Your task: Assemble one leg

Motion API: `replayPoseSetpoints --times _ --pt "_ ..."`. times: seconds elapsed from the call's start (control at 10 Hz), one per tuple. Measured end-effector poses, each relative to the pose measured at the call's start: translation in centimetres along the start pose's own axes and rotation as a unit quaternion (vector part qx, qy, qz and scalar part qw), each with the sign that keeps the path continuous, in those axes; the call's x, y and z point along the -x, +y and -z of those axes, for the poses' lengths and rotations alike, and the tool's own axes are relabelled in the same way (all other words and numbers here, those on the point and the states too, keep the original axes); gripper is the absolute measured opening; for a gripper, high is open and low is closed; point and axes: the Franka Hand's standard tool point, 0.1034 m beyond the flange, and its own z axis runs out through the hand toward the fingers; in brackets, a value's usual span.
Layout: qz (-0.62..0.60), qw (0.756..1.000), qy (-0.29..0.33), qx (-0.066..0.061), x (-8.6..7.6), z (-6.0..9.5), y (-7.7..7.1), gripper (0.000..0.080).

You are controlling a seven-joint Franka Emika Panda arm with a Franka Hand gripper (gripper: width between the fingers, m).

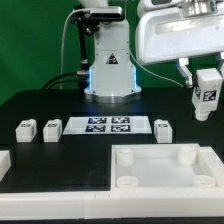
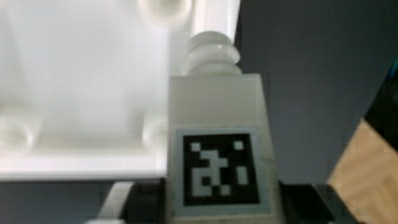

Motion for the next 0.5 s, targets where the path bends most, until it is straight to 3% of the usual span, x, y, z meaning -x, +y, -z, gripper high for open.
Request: replayPoseSetpoints --times 0.2,0.3,0.4,0.5 --pt "0.000 0.996 0.094 -0.005 -4.1 0.0 0.3 0.0291" --pt "0.001 0.988 0.156 -0.007 -3.8 0.0 0.2 0.0291" --pt "0.002 0.984 0.178 -0.008 -2.6 -0.7 0.2 0.0291" --pt "0.002 0.990 0.143 -0.007 -1.5 -1.7 0.3 0.0291"
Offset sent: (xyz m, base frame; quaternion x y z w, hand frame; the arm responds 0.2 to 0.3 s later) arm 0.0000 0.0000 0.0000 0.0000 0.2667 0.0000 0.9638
